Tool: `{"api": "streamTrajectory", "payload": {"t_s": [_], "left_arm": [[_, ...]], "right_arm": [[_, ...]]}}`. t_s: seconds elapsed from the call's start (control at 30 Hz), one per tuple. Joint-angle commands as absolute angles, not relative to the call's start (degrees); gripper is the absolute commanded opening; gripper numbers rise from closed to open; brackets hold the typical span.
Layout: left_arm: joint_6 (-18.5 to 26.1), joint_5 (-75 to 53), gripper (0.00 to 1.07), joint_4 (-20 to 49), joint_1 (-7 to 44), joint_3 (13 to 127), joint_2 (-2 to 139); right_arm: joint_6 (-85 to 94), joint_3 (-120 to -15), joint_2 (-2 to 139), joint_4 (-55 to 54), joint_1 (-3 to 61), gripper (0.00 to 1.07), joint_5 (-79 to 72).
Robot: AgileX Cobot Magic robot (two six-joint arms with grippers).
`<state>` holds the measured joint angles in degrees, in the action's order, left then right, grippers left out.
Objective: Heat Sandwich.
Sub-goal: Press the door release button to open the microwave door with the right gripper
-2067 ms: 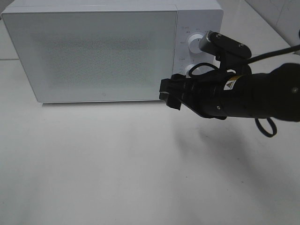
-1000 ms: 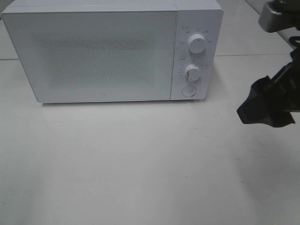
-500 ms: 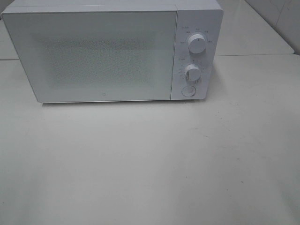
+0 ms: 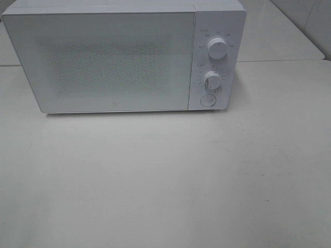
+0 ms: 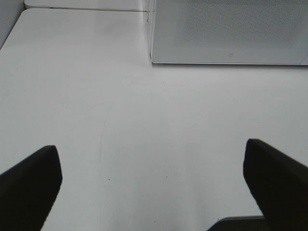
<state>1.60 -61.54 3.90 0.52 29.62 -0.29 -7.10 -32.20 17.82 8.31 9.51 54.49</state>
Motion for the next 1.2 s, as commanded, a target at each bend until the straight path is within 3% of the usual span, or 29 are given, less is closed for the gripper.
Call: {"api": "streamTrajectory", "payload": {"t_s": [0.03, 0.47, 1.2], "left_arm": [[1.20, -61.31, 0.97, 3.84, 0.23, 29.51, -1.26], [1.20, -61.31, 0.97, 3.84, 0.23, 29.51, -1.26], [1.20, -61.31, 0.97, 3.84, 0.23, 29.51, -0.57]], "right_arm": [[-5.84, -29.85, 11.40, 7.91, 5.84, 0.76, 53.80], [-4.53, -28.19, -1.72, 7.22, 4.01, 0.76, 57.18], [-3.21, -30.48, 1.20, 6.88, 4.01, 0.77, 55.35]]}}
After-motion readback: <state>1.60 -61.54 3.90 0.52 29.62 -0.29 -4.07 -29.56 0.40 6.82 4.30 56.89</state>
